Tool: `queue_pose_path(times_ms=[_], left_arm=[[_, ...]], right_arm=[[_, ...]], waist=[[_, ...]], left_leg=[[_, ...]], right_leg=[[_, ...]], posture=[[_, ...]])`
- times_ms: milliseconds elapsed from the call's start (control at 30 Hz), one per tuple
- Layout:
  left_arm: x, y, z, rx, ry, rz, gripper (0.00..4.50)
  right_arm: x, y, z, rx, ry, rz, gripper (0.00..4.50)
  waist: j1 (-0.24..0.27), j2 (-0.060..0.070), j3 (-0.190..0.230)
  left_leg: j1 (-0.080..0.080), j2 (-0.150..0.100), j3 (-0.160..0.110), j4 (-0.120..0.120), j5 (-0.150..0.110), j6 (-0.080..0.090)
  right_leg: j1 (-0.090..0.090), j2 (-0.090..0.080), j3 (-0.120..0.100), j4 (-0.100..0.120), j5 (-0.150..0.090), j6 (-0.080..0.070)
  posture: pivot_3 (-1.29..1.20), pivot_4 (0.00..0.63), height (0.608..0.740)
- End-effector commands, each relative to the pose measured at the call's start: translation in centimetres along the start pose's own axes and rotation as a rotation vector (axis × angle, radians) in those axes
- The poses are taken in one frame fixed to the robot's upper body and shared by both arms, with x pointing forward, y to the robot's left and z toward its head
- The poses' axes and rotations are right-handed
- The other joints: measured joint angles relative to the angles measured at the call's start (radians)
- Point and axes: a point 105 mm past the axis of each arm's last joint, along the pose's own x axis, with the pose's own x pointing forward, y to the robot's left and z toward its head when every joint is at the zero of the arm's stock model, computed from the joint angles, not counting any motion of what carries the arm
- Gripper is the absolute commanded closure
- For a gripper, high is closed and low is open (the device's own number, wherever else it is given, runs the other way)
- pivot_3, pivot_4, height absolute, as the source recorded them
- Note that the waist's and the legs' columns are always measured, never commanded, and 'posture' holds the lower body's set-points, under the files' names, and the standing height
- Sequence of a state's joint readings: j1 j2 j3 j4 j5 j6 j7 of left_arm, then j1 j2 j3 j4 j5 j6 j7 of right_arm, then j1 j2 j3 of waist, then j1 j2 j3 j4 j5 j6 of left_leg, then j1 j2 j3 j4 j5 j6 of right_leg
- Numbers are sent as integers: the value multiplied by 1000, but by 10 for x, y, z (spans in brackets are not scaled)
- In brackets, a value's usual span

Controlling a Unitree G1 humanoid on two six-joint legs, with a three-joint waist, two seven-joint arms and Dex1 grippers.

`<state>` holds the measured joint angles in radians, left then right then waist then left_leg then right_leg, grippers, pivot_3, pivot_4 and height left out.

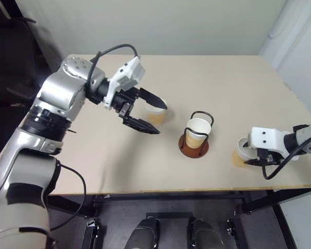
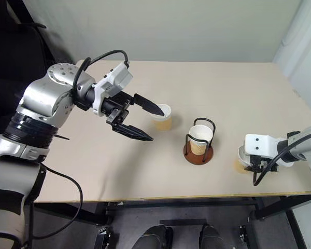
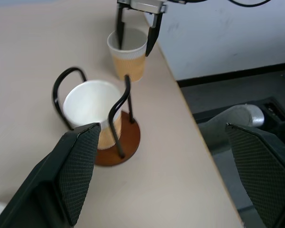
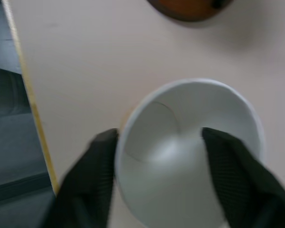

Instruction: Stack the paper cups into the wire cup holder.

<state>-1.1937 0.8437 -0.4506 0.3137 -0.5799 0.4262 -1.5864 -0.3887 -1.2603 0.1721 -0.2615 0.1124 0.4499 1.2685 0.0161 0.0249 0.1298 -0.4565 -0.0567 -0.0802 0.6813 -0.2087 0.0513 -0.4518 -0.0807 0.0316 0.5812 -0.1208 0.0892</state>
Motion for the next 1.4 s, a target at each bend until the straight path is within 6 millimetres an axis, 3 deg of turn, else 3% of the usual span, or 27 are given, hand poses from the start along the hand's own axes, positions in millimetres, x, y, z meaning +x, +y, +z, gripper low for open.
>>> queue_pose_path(times_ms=[33, 167, 300, 467, 600, 800, 1100, 1400], left_arm=[[-14, 1, 6, 49, 18, 29, 0], [-24, 8, 0, 49, 42, 80, 0], [-28, 12, -4, 47, 60, 102, 0], [-35, 15, -12, 36, 86, 128, 0], [-35, 15, -18, 19, 94, 125, 0], [-30, 17, -19, 18, 92, 112, 0], [-23, 23, -16, 30, 89, 93, 0], [-18, 25, -13, 41, 91, 76, 0]], right_arm=[[-12, -5, 6, -27, -4, -9, 3132], [-19, -6, 14, -28, -24, 11, 4473], [-25, -8, 28, -31, -65, 18, 4473], [-54, -26, 52, -54, -114, -61, 4473], [-87, -43, 82, -93, -189, -160, 4473], [-106, -50, 115, -153, -258, -214, 4473], [-91, -42, 143, -202, -330, -165, 4473], [-76, -40, 145, -226, -324, -131, 4473]], waist=[[0, 0, 0], [0, 0, 0], [1, 0, 0], [0, 0, 0], [0, 0, 0], [0, 0, 0], [1, 0, 0], [1, 0, 0]], left_leg=[[0, 0, 0, 0, 0, -3], [0, 0, 0, 0, -2, -4], [-1, 0, 0, -1, -3, -3], [-1, 0, 0, -2, -4, -4], [-1, 0, 0, -3, -4, -4], [-1, 0, -3, -3, -5, -5], [-2, 0, -4, -4, -5, -6], [-2, 0, -4, -3, -5, -6]], right_leg=[[0, 0, 0, -1, -1, 0], [0, 0, 0, -3, -3, 0], [0, 0, 0, -4, -4, -2], [0, 0, 0, -4, -4, -2], [-2, 0, 0, -3, -4, -3], [-3, 0, -2, -3, -6, -7], [-4, 0, -3, -2, -7, -8], [-4, 0, -3, -2, -7, -8]], posture=[[0, 150, 740], [0, 150, 740], [0, 150, 740], [0, 150, 740], [0, 150, 740], [0, 150, 740], [0, 150, 740], [0, 150, 740]])
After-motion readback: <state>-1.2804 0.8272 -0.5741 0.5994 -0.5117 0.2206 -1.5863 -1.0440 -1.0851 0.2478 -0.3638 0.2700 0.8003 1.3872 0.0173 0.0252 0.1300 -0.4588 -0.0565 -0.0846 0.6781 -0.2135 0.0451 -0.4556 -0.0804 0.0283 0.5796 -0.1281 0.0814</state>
